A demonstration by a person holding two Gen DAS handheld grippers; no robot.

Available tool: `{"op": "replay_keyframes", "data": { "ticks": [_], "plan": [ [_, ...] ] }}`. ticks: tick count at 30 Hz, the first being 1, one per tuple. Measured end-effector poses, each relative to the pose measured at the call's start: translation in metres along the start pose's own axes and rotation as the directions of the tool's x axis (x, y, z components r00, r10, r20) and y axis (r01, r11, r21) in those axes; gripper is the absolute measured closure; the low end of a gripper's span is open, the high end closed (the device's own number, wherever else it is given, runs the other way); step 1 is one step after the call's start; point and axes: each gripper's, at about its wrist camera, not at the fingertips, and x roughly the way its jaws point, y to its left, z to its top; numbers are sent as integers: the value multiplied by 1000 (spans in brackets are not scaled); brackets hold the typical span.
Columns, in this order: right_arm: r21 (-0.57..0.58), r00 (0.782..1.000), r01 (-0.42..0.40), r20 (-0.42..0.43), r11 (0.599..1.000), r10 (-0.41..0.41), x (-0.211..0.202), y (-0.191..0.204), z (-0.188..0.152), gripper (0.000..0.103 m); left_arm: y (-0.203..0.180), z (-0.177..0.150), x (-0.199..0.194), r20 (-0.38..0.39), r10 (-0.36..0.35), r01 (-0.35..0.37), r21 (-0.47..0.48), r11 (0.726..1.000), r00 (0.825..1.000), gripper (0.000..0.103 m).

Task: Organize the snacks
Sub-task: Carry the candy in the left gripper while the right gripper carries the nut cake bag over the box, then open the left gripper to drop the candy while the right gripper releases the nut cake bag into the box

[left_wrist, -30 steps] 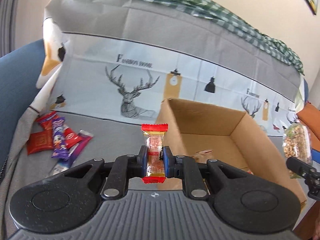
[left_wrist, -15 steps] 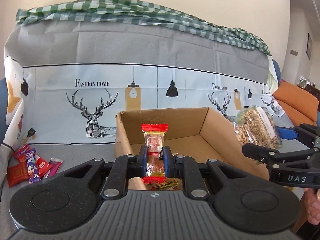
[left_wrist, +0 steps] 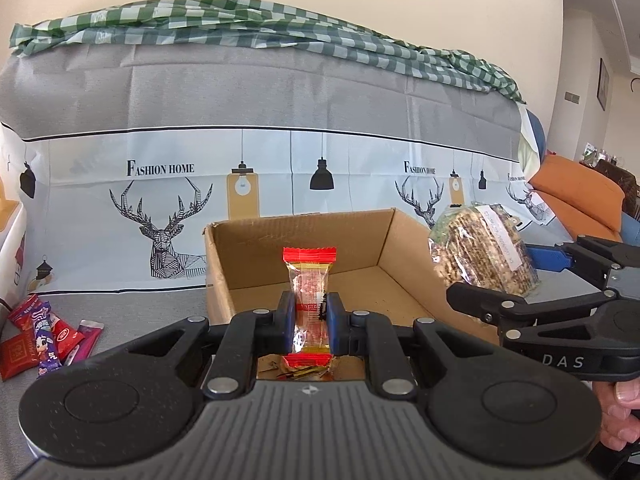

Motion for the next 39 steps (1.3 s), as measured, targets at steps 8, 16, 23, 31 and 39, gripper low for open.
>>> {"op": "replay_keyframes", "data": {
  "ticks": [8, 16, 23, 31, 39],
  "plan": [
    [0, 1000, 1, -2, 1000, -1, 2, -1, 0, 22, -8, -3, 2, -3, -15, 15, 25, 1000, 1000, 86],
    [3, 1000, 3, 4, 1000, -3, 3, -2, 0, 22, -8, -3, 3, -2, -17, 17, 27, 999, 1000, 86],
    [3, 1000, 5, 5, 1000, -5, 2, -1, 0, 22, -9, -4, 3, 0, -21, 21, 30, 999, 1000, 86],
    [4, 1000, 7, 10, 1000, -7, 2, 0, 0, 22, -10, -4, 3, 3, -24, 24, 32, 999, 1000, 86],
    [11, 1000, 11, 17, 1000, -11, 2, -1, 1, 22, -10, -4, 2, -6, -58, 58, 27, 998, 998, 86]
  ]
}}
